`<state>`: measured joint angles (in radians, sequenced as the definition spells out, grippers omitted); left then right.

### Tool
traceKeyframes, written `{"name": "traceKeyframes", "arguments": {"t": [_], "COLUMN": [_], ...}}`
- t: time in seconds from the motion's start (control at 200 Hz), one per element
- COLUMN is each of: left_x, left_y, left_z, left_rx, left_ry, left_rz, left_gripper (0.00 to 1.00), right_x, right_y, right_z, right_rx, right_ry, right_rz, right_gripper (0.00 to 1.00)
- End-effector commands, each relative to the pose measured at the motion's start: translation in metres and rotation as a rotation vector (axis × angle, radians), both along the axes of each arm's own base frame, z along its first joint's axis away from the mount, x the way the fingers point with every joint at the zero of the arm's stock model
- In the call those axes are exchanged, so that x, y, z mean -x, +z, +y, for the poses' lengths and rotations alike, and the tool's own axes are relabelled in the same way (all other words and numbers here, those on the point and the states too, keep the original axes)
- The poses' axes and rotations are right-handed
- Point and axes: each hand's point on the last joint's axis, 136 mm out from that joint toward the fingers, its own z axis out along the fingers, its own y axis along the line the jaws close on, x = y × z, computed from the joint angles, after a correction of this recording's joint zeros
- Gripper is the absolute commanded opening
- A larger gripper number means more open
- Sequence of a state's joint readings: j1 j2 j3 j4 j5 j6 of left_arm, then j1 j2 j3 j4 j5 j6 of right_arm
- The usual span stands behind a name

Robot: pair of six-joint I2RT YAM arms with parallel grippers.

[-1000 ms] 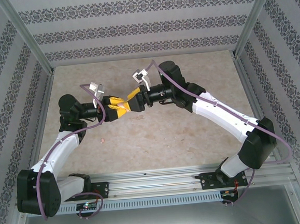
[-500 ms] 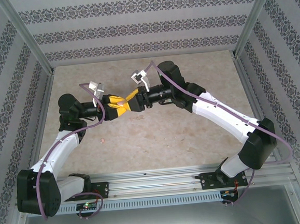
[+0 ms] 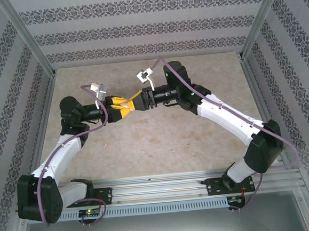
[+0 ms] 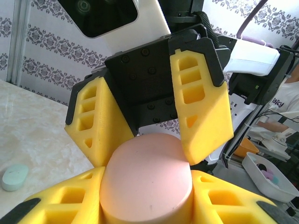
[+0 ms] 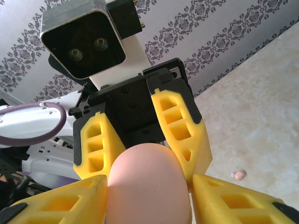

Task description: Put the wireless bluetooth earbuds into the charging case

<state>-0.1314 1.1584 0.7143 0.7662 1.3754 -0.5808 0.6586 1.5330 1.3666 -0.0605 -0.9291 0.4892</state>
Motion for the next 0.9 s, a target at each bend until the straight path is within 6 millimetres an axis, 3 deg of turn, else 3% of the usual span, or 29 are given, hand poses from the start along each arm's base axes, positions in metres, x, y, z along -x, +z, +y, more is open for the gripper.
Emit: {"name": "traceKeyframes", "arguments": {"t": [0.0, 0.085, 0.29, 0.465, 0.57, 0.704, 0.804, 0.894], "left_x": [0.019, 0.02, 0.02, 0.019, 0.019, 0.019, 0.019, 0.02], "left_y": [0.023, 0.023, 0.024, 0.024, 0.025, 0.025, 0.025, 0.025], "left_z": [-0.004, -0.004, -0.003, -0.003, -0.004, -0.003, -0.003, -0.004], "left_rx": [-0.002, -0.003, -0.003, -0.003, -0.002, -0.003, -0.003, -0.003], "left_ry": [-0.057, -0.057, -0.054, -0.052, -0.051, -0.053, -0.052, -0.053], "left_rz": [-0.122, -0.123, -0.126, -0.124, -0.123, -0.122, -0.119, -0.116], "left_gripper": [0.34, 0.34, 0.34, 0.35, 0.35, 0.35, 0.35, 0.35], "right_x": [-0.016, -0.017, -0.013, 0.0, 0.004, 0.004, 0.007, 0.008], "right_y": [-0.001, -0.001, 0.0, -0.002, -0.008, -0.011, -0.009, -0.01], "right_z": [-0.001, 0.0, 0.001, 0.001, 0.001, 0.002, 0.003, 0.004], "right_rx": [-0.018, -0.02, -0.03, -0.016, 0.018, 0.034, 0.033, 0.036], "right_ry": [-0.044, -0.036, -0.014, 0.013, 0.016, 0.023, 0.03, 0.033], "right_rz": [0.028, 0.037, 0.041, -0.008, -0.017, -0.017, -0.037, -0.047], "right_gripper": [0.49, 0.5, 0.38, 0.55, 0.55, 0.47, 0.57, 0.6]}}
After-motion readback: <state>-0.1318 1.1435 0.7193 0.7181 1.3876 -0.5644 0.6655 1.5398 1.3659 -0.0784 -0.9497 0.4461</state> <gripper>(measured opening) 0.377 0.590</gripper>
